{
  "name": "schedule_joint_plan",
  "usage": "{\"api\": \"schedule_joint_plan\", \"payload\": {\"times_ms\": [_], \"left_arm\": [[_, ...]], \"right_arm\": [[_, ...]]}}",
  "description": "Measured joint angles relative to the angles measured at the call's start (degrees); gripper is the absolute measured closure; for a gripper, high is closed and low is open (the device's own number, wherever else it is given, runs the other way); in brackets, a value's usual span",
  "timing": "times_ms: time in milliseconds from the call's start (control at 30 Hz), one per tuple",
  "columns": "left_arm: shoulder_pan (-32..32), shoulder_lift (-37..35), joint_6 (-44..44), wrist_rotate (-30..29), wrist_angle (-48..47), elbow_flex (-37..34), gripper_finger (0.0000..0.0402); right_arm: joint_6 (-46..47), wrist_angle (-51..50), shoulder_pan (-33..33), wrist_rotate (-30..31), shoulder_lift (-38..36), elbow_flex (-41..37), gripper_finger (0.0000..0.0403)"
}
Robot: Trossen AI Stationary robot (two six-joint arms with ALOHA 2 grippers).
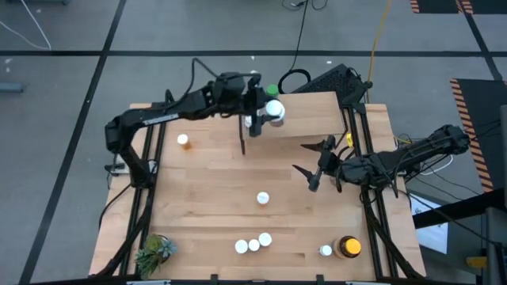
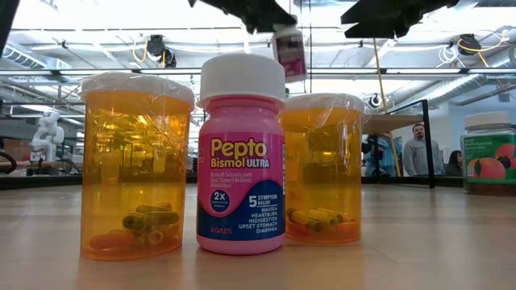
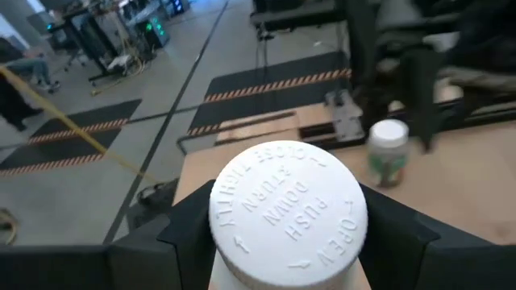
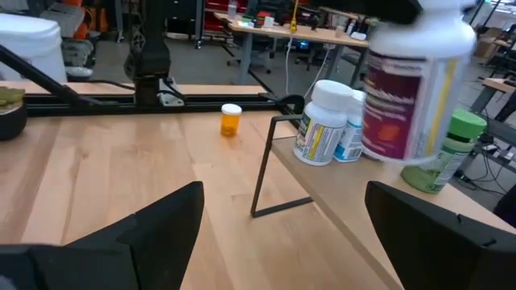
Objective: Pick and place medicine bottles onto shelf by color
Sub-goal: Put the white bottle on the shelf
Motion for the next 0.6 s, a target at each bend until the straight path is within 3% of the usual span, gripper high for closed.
{"api": "schedule_joint_plan", "payload": {"times_ms": [600], "left_arm": [[5.8,7.5,-0.5,2.4,-0.2,1.5,0.0153]], "right_arm": [[0.0,0.0,0.0,0.0,0.0,0.0,0.0064]]}}
